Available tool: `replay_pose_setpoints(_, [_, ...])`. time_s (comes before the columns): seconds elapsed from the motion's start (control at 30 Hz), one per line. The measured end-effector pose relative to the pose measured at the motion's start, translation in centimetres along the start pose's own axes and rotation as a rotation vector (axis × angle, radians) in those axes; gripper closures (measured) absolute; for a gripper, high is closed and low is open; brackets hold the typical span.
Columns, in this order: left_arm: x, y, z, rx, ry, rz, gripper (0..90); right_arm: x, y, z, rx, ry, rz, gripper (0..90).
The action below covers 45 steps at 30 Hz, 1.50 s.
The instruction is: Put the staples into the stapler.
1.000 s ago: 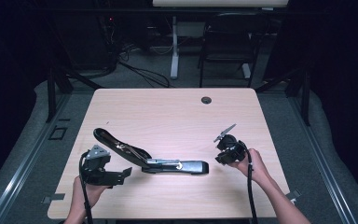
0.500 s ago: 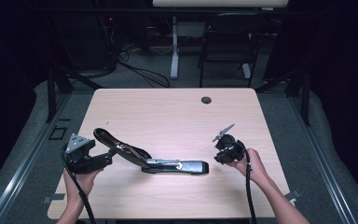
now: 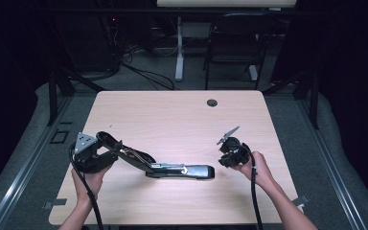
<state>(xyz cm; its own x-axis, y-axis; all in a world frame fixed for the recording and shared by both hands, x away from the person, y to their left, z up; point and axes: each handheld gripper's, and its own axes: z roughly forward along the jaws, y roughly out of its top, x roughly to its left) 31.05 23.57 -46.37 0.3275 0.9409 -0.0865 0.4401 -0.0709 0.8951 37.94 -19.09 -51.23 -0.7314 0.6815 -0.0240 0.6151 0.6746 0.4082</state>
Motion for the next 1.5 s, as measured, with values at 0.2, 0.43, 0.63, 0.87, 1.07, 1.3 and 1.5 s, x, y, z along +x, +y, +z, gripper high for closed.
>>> replay_pose_setpoints(0.2, [0.0, -0.1, 0.4, -0.006, 0.001, 0.003, 53.4, 0.3, 0.1, -0.2, -0.027, 0.011, -0.013, 78.2])
replay_pose_setpoints(0.43, [0.1, -0.2, 0.3, -0.015, -0.003, -0.017, 56.8, 0.3, 0.4, -0.6, -0.035, 0.023, -0.031, 78.2])
replay_pose_setpoints(0.63, [0.1, -0.3, 0.3, -0.013, -0.003, -0.022, 57.2, 0.5, 0.6, -0.9, -0.049, 0.039, -0.045, 78.2])
replay_pose_setpoints(0.87, [0.2, -0.4, 0.2, -0.014, -0.007, -0.028, 57.4, 0.1, 1.5, -0.6, -0.059, 0.041, -0.071, 78.2])
replay_pose_setpoints(1.07, [0.3, -0.4, 0.2, -0.016, -0.01, -0.033, 57.3, -0.2, 2.0, -0.8, -0.086, 0.055, -0.074, 78.2])
replay_pose_setpoints(1.3, [0.3, -0.4, 0.2, -0.024, -0.015, -0.029, 57.2, -0.1, 3.0, -1.3, -0.115, 0.064, -0.101, 78.2])
replay_pose_setpoints(1.5, [0.3, -0.5, 0.2, -0.023, -0.015, -0.036, 57.3, -0.1, 3.7, -1.2, -0.13, 0.082, -0.107, 78.3])
